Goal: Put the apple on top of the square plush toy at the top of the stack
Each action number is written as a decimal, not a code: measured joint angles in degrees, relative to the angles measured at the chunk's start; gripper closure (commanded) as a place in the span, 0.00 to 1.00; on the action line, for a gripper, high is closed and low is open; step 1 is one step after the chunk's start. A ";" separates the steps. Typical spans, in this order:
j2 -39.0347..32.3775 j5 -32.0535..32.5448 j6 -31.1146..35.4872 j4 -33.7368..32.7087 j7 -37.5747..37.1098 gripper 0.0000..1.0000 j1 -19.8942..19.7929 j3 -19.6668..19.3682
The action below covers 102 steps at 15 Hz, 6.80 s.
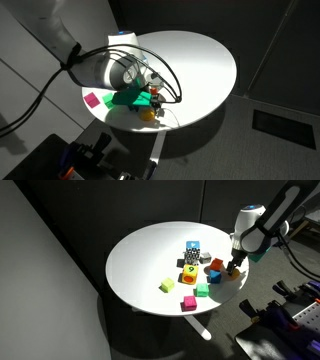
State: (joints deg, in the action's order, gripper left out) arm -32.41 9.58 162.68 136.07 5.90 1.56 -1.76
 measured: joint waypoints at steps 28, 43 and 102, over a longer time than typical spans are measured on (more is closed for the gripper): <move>3.75 -1.36 -19.80 -10.44 -1.68 0.56 0.69 1.65; 0.80 -1.94 -25.81 -18.92 -6.50 0.31 2.24 2.17; -5.71 -1.94 -41.93 -45.82 -6.55 0.56 9.75 5.07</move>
State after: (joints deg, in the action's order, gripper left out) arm -38.12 7.64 120.75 90.25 -0.65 11.31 3.31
